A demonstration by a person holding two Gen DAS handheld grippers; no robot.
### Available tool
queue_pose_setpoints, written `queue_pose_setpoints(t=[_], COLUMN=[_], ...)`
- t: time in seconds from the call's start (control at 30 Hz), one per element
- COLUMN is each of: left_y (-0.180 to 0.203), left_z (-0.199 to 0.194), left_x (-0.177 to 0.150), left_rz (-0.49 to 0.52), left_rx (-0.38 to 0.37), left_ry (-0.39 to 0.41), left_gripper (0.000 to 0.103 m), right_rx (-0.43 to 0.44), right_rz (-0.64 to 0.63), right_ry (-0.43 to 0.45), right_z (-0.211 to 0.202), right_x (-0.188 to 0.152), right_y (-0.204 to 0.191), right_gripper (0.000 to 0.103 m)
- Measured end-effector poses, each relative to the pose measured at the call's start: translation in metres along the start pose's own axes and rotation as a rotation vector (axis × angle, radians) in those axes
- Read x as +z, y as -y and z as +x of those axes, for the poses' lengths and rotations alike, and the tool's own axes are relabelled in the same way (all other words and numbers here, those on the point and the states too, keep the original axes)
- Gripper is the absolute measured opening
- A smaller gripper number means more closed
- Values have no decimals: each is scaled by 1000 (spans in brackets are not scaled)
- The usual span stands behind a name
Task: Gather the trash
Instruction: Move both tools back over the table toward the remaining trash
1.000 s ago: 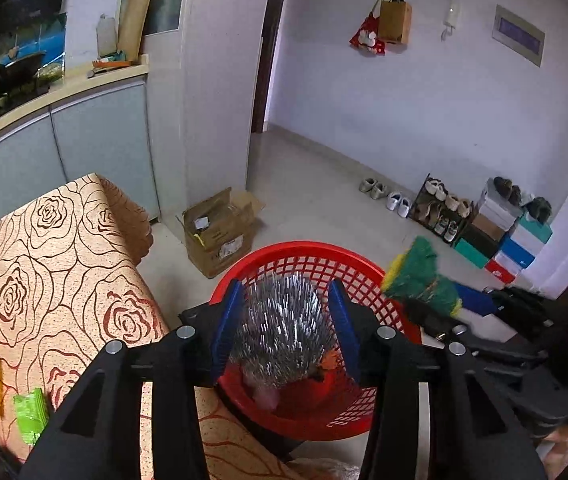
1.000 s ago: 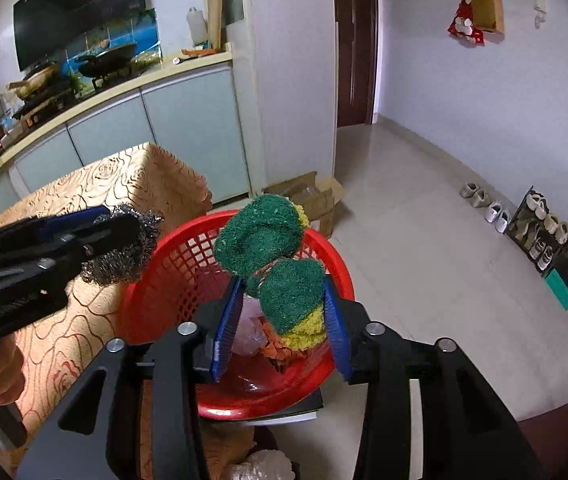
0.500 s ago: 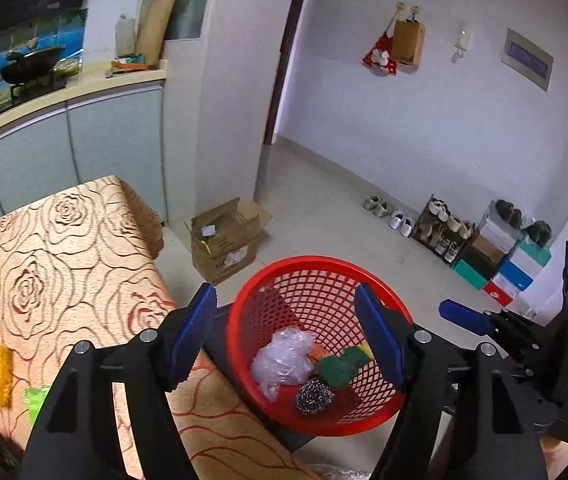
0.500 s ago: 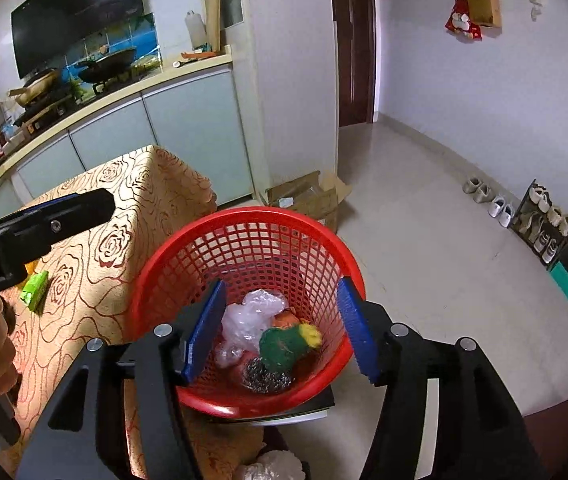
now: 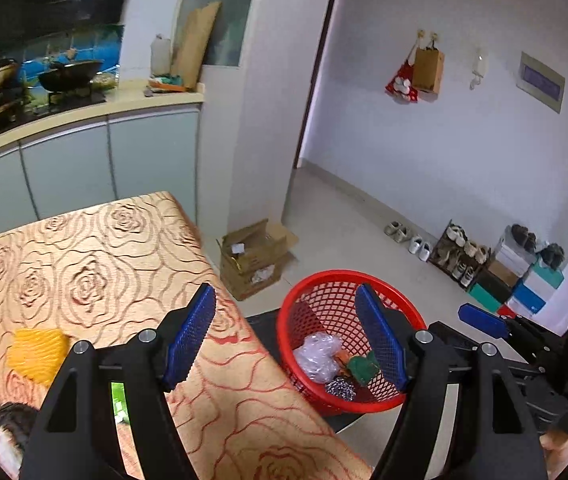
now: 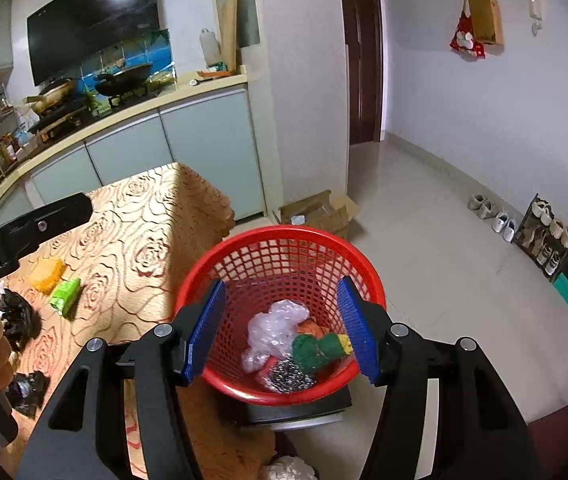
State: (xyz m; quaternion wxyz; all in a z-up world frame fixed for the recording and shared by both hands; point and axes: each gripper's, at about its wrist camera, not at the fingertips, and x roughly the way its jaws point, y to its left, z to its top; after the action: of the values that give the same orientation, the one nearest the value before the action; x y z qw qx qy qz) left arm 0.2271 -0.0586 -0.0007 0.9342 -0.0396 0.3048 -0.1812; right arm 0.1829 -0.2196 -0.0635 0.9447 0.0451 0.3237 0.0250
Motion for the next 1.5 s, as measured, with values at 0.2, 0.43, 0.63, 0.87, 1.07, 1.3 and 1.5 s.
queue_pose_setpoints(t=[0.2,0.43,0.63,0.87,1.07,1.3,1.5], left_y=[-22,-42,-66,-94,-118,-150,-169], left_z=[-38,-82,-121,-168,-206,-240,-264], left_x=[-1,-8,-17,-31,-45,-59,-68], left_rz=[-32,-44,-83,-114,-163,-207,-241], left_rx=[48,140,227,336,418,527,588], left_ry=[50,104,146,191,222,233,248], left_gripper=[72,74,77,79,80,81,81], right_rx=[32,88,146,196,243,295,334], right_rz=[-26,-47,-73,-106,-121,-153,-177], right_ry=[34,75,105,128,129,123,118], right_z=[-13,-31,-49,-61,-67,-70,-71], right_x=[5,11,17,23,23,20,18], right_y=[-22,-48,-75,-100,-123,-151,-169], right_gripper=[57,61,62,63,64,68,68])
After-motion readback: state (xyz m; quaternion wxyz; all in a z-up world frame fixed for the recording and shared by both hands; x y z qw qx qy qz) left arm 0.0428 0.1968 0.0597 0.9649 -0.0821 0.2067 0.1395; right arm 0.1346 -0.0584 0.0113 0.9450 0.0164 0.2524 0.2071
